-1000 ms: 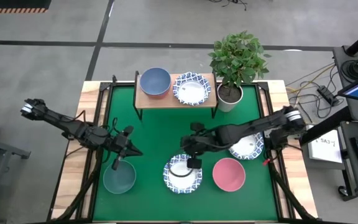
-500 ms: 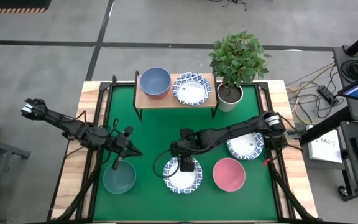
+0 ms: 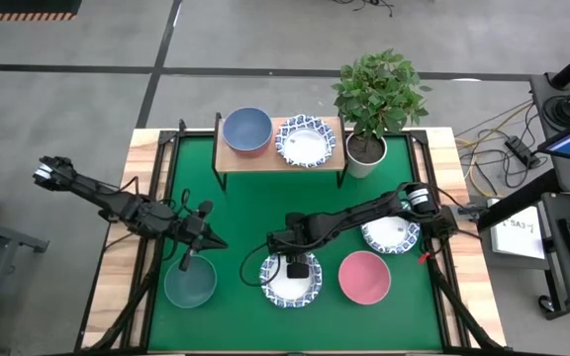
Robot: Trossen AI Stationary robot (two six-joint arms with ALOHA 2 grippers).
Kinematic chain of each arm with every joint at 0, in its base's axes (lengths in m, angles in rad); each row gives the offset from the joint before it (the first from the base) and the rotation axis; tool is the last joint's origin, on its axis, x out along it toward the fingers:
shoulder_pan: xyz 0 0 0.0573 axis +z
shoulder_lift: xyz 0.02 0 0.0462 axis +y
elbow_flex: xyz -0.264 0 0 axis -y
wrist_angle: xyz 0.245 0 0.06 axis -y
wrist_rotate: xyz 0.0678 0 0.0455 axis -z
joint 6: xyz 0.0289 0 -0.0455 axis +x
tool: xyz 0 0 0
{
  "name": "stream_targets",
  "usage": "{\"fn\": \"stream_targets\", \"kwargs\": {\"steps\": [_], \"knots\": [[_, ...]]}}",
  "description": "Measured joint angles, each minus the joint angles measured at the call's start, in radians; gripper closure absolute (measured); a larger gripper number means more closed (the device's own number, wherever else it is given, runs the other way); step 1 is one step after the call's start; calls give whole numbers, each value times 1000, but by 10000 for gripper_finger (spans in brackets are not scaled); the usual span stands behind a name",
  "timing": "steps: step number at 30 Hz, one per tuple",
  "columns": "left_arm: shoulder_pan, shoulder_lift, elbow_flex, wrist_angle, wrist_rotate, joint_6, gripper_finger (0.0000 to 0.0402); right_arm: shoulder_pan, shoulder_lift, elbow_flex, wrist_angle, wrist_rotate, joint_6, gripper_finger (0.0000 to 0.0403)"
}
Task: Place and stack bowls onto a shelf
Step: Stack the bottom white patterned bowl on top of the other white patterned bowl on the shelf
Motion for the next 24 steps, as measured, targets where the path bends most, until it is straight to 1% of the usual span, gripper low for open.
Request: {"fn": "stream_targets", "kwargs": {"steps": [4,7,11,15,19,24], "knots": [[0,1,0,0,0,0,402,0,-4,0,2,-5,7,327],[0,1,0,0,0,0,402,0,-12,0,5,-38,7,379],[0,3,0,2,-1,0,402,0,-14,2,0,-50,8,388],[0,3,1,6,-1,0,402,-3,-43,17,-17,-53,3,390],[0,3,1,8,-1,0,402,-13,-90,67,-70,-49,3,390],[0,4,1,11,-1,0,402,-34,-181,153,-97,-41,20,390]]}}
